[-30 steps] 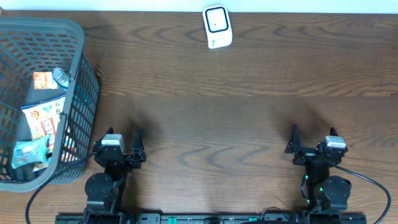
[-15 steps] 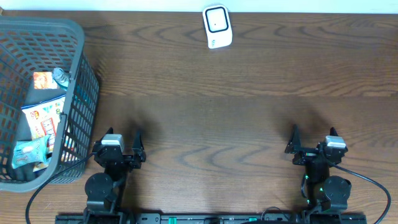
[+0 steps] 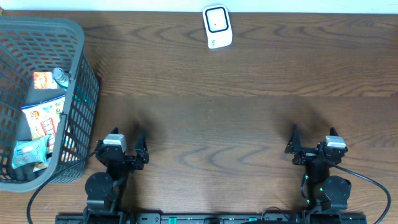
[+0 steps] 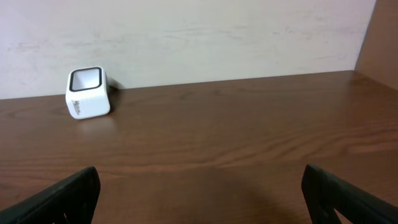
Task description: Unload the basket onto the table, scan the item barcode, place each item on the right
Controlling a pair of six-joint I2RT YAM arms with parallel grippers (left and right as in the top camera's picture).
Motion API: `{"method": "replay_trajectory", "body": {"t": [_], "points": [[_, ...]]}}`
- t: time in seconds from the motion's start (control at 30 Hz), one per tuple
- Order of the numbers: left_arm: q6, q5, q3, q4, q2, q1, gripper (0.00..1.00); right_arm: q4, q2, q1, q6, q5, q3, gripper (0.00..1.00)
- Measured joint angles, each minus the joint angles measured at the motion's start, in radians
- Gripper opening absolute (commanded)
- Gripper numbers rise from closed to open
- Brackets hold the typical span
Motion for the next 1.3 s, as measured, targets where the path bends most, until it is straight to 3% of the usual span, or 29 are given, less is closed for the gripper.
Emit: {"method": "replay_trajectory", "body": {"t": [0.13,0.47,0.7,0.8,1.03,1.17,1.3], "points": [[-0.006,0.041,0.078,-0.035,0.086,0.0,0.77,0.0,0.0,0.0,0.0,0.0,0.0,0.99],[-0.007,0.109,0.524,-0.274,0.432,0.0,0.77,0.0,0.0,0.0,0.0,0.0,0.0,0.99],[-0.007,0.266,0.574,-0.277,0.477,0.0,0.77,0.0,0.0,0.0,0.0,0.0,0.0,0.99],[-0.007,0.28,0.615,-0.348,0.489,0.0,0.77,0.0,0.0,0.0,0.0,0.0,0.0,0.99],[-0.028,0.092,1.036,-0.669,0.685,0.0,0.77,0.0,0.0,0.0,0.0,0.0,0.0,0.99],[-0.036,-0.045,1.28,-0.735,0.825,0.0,0.77,0.0,0.0,0.0,0.0,0.0,0.0,0.99],[-0.002,-0.118,1.352,-0.721,0.887,0.0,0.77,0.0,0.0,0.0,0.0,0.0,0.0,0.99]]}}
